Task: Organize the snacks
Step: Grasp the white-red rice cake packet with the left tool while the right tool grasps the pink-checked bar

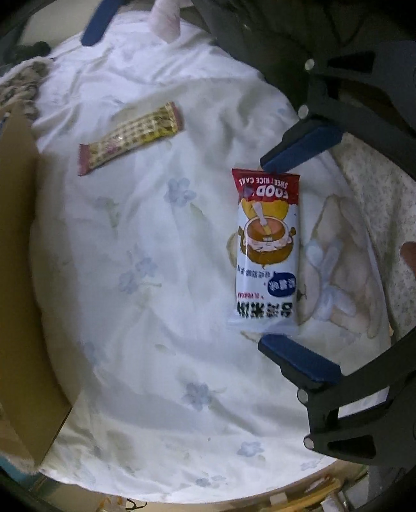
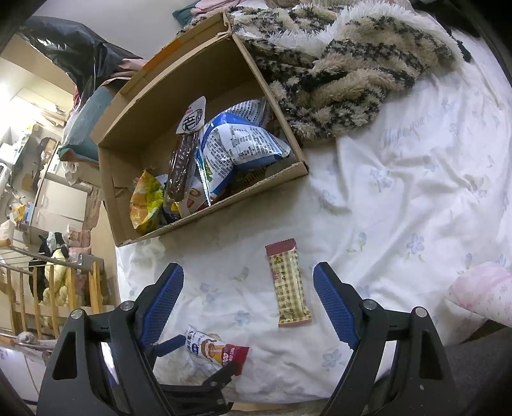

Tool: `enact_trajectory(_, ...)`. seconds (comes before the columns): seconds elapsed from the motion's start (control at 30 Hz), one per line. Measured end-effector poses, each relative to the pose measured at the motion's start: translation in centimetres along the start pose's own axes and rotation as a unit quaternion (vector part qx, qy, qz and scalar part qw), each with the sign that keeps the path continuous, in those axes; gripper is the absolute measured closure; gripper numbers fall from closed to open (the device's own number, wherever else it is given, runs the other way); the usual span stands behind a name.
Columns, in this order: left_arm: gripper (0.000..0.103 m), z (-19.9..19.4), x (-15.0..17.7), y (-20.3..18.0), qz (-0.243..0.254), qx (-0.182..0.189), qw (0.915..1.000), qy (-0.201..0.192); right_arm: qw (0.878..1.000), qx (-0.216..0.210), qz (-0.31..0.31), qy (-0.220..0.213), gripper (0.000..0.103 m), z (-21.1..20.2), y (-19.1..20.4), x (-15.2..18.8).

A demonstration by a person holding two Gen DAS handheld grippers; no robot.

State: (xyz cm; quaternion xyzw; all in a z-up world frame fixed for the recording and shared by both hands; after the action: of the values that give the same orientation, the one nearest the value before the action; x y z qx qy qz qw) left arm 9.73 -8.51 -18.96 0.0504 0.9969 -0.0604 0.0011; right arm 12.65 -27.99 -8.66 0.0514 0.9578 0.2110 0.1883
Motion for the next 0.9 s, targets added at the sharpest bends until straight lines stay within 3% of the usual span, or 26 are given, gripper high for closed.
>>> enact_trajectory(0.33,0.001,0.8,0.1,-2.1,0.021,-0.032,0.9992,-0.006,1.0,0.011,0.0,0.005,0.017,0.4,-0.1,0.0)
enact_trajectory(0.47,0.024,0.4,0.3,-2.8,0.01,-0.029,0.9994,-0.012,1.0,0.016,0.0,0.011,0.017,0.7,-0.1,-0.1)
enact_trajectory(0.53,0.03,-0.4,0.2,-2.7,0.006,-0.021,0.9996,-0.017,1.0,0.022,-0.002,0.019,0.017,1.1,-0.1,-0.1)
enact_trajectory(0.77,0.034,-4.0,-0.4,-1.0,-0.045,-0.004,0.9969,-0.065,0.994,0.063,-0.021,0.088,0.018,4.8,0.0,0.1)
enact_trajectory(0.9,0.034,-4.9,-0.8,0.1,-0.076,-0.021,0.9931,-0.086,0.985,0.083,-0.053,0.141,0.029,8.3,0.7,0.4)
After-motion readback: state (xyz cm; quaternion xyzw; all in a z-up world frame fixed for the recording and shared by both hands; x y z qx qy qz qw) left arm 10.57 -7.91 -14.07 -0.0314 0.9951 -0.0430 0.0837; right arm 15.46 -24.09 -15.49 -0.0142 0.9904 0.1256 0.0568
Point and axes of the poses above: each gripper's, at about its wrist camera, not at the fingertips, and z roughly the way its jaws point, y to its left, x to its underside, the point moved 1 cm from there along z, roughly the way its jaws point, and after that the axes turned 10 degrees about -z, right-handed, at the moved point
